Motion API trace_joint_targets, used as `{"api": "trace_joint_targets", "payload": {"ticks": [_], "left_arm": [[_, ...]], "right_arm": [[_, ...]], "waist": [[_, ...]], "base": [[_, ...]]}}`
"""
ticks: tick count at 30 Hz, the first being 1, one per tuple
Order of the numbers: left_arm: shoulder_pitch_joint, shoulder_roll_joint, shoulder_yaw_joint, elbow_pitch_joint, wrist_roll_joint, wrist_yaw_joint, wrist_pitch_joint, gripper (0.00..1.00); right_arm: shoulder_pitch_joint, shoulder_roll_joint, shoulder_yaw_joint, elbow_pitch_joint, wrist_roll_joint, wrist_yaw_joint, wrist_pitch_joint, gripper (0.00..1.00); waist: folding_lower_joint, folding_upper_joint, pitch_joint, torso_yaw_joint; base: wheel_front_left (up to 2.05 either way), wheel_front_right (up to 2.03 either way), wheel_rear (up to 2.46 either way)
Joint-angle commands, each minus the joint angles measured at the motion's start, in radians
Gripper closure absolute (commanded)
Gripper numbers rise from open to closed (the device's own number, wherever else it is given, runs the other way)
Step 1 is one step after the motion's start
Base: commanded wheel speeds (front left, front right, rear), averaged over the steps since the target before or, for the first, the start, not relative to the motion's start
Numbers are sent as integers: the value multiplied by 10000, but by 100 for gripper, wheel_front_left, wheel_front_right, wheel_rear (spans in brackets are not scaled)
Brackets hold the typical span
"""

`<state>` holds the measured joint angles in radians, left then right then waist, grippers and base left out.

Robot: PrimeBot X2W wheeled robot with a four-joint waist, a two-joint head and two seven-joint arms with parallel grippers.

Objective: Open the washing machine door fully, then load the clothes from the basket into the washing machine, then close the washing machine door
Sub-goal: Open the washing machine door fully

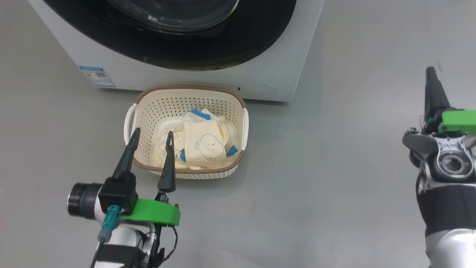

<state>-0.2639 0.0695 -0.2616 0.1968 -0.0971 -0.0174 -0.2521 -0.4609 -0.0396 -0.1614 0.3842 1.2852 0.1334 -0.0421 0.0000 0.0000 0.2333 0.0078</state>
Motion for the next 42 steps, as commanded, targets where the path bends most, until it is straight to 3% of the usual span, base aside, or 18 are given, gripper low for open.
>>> {"api": "trace_joint_targets", "payload": {"ticks": [1,8,13,42], "left_arm": [[-425,57,270,-291,65,-20,-97,0],[-653,10,162,-286,136,-11,-97,0],[-850,-14,119,-330,195,5,-97,0],[-1871,-173,-557,-478,131,81,-97,0]], "right_arm": [[-717,-106,288,-219,946,-27,356,100],[-2019,-106,509,619,3507,-27,1648,100],[-3032,-116,772,1229,4144,-27,2423,100],[-9152,-422,2395,6047,3599,-27,3672,100]], "waist": [[0,0,94,81],[0,0,468,270],[0,0,834,390],[0,0,2456,1278]], "base": [[0,0,0],[0,0,0],[0,0,0],[0,0,0]]}}
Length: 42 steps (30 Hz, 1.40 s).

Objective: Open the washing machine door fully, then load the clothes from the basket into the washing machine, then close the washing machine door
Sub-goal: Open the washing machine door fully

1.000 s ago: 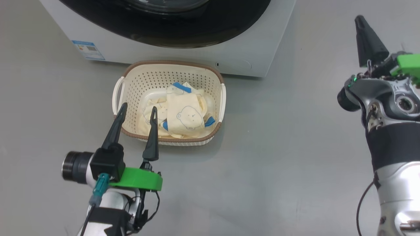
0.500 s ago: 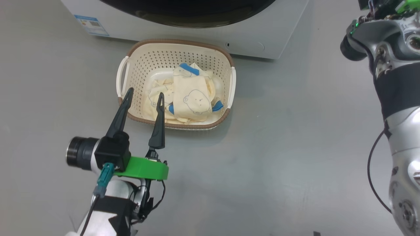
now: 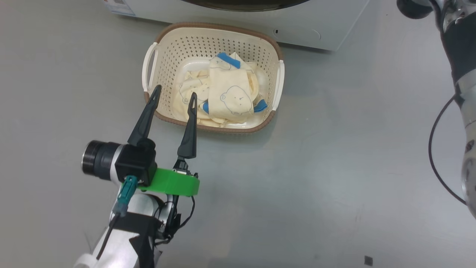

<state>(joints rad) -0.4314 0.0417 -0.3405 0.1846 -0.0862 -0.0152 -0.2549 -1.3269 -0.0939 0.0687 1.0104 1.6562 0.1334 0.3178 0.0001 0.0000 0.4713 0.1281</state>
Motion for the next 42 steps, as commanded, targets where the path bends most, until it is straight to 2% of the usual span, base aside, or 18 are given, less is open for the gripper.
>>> {"api": "trace_joint_targets", "payload": {"ticks": [1,13,20,30,42], "left_arm": [[-224,103,194,-357,13,65,-69,0],[-456,89,-86,-369,-115,191,-69,0],[-533,87,-205,-381,-179,281,-69,0],[-600,86,-274,-364,-253,377,-69,0],[-549,86,-154,-319,-279,400,-69,0]], "right_arm": [[-647,130,140,-66,-125,-27,156,100],[-1778,93,632,1262,-573,-27,604,100],[-1946,125,1024,1514,-904,-27,1023,100],[-1698,172,1233,1329,-1015,-27,1482,100],[-761,212,1361,362,-915,-27,2258,100]], "waist": [[-1,0,118,113],[-1,0,427,404],[-1,0,540,431],[-1,0,537,451],[-1,0,401,260]], "base": [[0,0,0],[0,0,0],[0,0,0],[0,0,0],[0,0,0]]}}
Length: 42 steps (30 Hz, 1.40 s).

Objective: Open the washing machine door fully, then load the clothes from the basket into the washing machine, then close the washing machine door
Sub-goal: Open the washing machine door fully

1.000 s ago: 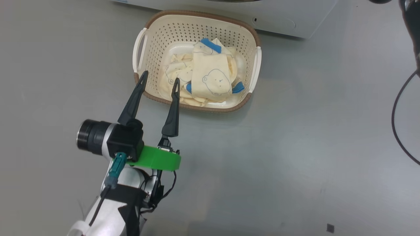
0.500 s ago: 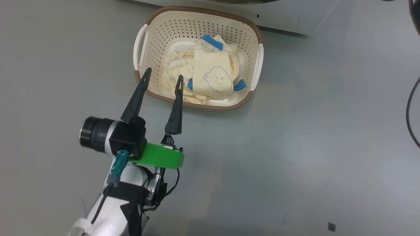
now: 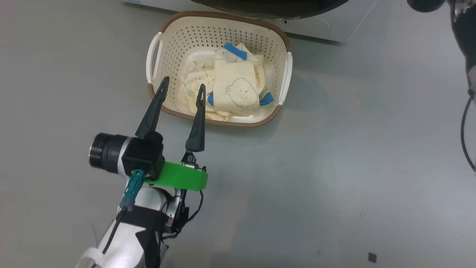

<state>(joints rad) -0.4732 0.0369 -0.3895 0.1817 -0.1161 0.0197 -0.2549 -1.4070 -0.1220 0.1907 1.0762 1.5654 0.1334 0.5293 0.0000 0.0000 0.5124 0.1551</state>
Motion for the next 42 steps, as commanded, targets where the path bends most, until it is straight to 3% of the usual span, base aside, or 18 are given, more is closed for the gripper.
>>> {"api": "trace_joint_targets", "payload": {"ticks": [1,24,42], "left_arm": [[-126,134,348,-287,37,53,-69,0],[407,133,688,-152,175,3,-69,0],[597,133,791,5,201,-27,-69,0]], "right_arm": [[157,498,151,-447,9,-27,207,100],[3960,623,936,-5151,452,-27,1764,100],[5920,694,2150,-7242,898,-27,1965,100]], "waist": [[0,0,-29,-34],[0,0,-688,-264],[0,0,-1077,-370]], "base": [[0,0,0],[0,0,0],[0,0,0]]}}
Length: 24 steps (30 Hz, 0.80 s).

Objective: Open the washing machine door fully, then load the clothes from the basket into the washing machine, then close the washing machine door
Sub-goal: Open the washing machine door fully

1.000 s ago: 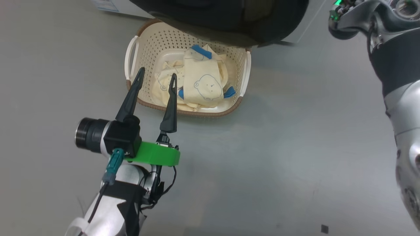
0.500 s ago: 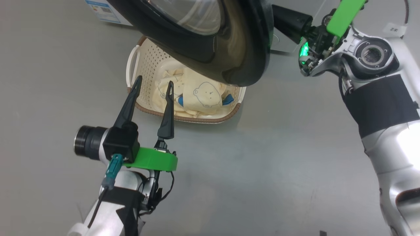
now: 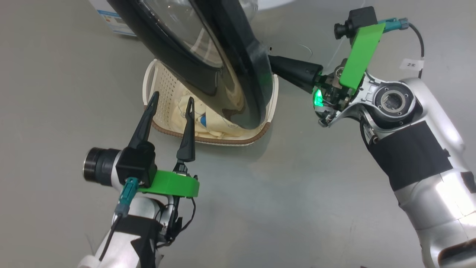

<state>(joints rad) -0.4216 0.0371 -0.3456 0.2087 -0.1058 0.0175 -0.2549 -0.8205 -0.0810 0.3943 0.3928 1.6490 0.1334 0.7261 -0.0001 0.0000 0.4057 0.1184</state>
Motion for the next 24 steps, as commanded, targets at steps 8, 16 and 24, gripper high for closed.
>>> {"api": "trace_joint_targets", "payload": {"ticks": [8,16,24], "left_arm": [[145,131,350,-211,65,-6,-69,0],[178,131,371,-144,46,-37,-69,0],[309,131,442,-64,48,-71,-69,0]], "right_arm": [[455,291,535,-605,236,-27,-149,100],[594,293,505,-529,342,-27,-753,100],[703,218,-240,-223,258,-27,-2386,100]], "waist": [[1,0,-144,-23],[1,0,-299,5],[1,0,-531,-61]], "base": [[0,0,0],[0,0,0],[0,0,0]]}}
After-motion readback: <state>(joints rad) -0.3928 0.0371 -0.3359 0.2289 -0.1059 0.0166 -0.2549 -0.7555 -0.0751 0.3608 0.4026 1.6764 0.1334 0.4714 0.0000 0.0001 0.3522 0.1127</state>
